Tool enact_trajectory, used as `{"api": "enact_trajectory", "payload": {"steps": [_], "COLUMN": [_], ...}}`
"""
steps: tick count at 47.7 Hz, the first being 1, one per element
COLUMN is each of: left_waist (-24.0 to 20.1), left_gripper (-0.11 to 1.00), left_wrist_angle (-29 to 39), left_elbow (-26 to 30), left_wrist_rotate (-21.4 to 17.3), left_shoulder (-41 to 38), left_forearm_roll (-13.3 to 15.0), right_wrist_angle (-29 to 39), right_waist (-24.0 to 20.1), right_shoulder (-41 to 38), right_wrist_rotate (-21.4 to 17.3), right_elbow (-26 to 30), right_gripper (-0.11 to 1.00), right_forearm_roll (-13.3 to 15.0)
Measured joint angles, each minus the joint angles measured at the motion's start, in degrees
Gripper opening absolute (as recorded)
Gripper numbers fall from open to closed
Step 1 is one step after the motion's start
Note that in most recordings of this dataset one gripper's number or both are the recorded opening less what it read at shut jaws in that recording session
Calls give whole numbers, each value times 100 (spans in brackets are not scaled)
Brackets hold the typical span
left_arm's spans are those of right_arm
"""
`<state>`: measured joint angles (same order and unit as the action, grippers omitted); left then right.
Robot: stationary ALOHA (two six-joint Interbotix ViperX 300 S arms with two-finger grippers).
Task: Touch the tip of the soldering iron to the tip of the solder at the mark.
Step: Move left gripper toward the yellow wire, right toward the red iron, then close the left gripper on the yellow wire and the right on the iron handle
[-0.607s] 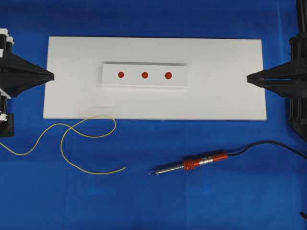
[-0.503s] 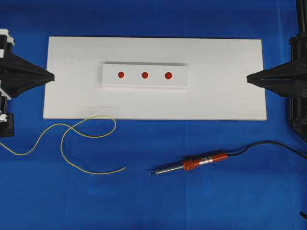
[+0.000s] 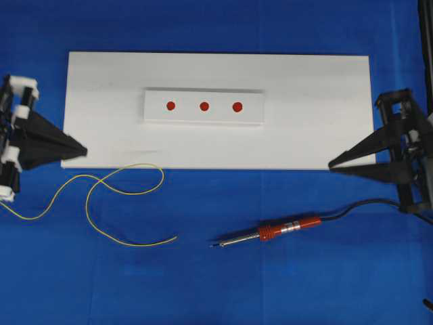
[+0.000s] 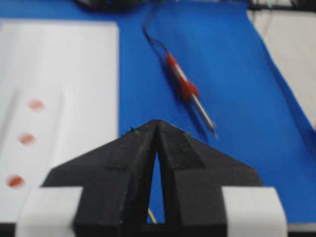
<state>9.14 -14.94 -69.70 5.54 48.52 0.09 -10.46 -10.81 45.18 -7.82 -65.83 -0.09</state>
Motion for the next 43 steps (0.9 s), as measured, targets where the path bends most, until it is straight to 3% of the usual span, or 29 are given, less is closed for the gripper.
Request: {"api": "enact_trajectory", "payload": {"steps": [3,10,12,15,24,31,43], "left_waist": [132,545,712,958,1494,1538,1670], "left_gripper": [10,53,67,81,79,79,78], "left_wrist_angle": [-132,-571,-738,-949,-1477,-1916,-2769], "left_elbow": [-62,-202,-246,-290,-237,-79,220], "left_wrist_rotate": [35,88,88,88,88,88,97], "left_shoulder": [-149,-554,-738,-1028,-2083,-2979,-4395], "left_forearm_roll": [0,9,0,0,0,0,0], "right_wrist_angle": [-26,-88,-123,-308,-1459,-2215,-2900], "right_waist": [-97,-404,-519,-650,-993,-1266,-1556], "right_shoulder": [-229,-844,-1011,-1248,-2074,-2786,-3964], "right_wrist_rotate": [-158,-448,-510,-563,-589,-580,-571], "right_elbow": [0,0,-18,-70,-404,-475,-360], "right_gripper": [45,87,92,87,88,88,88], "right_forearm_roll": [0,0,-18,-88,-545,-888,-1310]}}
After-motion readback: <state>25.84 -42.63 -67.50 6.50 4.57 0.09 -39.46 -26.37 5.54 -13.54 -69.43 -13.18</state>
